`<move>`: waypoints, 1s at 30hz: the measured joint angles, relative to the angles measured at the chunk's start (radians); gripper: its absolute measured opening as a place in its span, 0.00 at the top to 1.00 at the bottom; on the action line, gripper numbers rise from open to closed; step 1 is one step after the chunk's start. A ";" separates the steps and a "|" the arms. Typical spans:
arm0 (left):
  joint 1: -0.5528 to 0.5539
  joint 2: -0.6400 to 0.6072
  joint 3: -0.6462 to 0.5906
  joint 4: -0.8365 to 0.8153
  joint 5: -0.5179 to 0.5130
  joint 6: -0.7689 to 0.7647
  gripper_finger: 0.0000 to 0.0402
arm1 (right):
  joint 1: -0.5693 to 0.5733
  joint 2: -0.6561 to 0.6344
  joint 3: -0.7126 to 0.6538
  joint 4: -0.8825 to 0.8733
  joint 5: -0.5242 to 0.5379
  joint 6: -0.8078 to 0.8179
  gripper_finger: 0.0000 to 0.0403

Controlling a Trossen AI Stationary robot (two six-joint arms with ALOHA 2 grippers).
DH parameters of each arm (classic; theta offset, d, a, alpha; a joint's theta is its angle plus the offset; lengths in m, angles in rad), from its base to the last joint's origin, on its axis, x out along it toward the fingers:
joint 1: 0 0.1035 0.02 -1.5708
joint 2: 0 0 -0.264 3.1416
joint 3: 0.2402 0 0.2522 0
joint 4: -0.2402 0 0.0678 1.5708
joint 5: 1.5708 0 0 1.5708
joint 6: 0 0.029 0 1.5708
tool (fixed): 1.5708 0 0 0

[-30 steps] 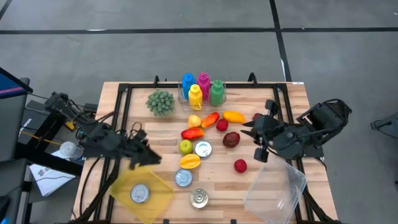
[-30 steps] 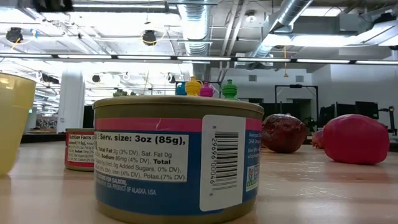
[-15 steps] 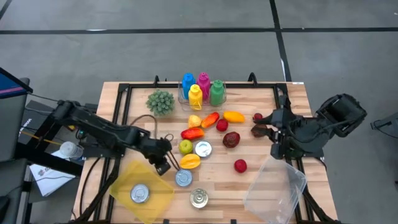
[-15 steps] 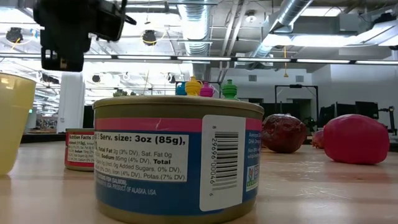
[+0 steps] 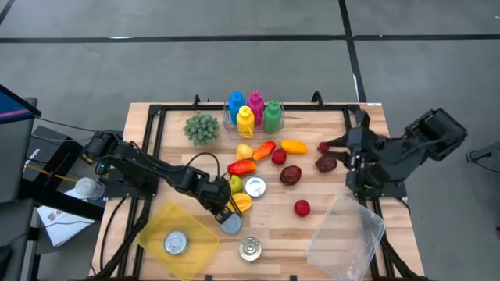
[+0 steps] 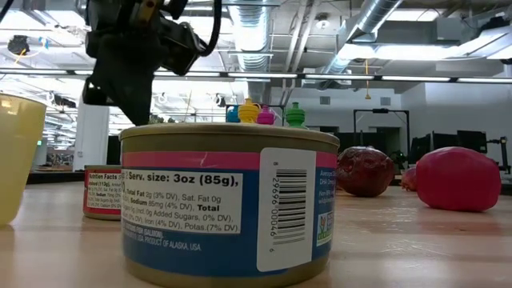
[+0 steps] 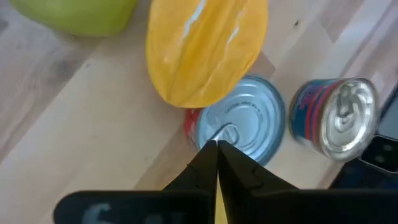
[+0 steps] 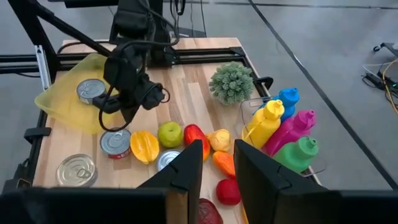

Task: Pick & Place Food Item
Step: Put the red tuna can into the yellow bin

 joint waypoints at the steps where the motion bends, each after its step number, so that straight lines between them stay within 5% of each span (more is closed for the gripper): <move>1: 0.000 0.001 0.000 0.001 -0.005 0.004 0.99 | 0.000 -0.007 0.000 0.000 0.000 -0.001 0.79; 6: 0.000 0.001 0.000 0.008 -0.017 0.113 0.85 | 0.004 -0.046 0.000 0.000 -0.003 -0.001 0.79; 16: 0.000 0.006 0.000 0.076 -0.047 0.163 0.41 | 0.016 -0.080 0.000 0.000 -0.019 -0.019 0.79; 30: -0.016 0.158 -0.001 0.073 -0.049 0.135 0.49 | 0.016 -0.082 0.000 0.000 -0.056 -0.038 0.79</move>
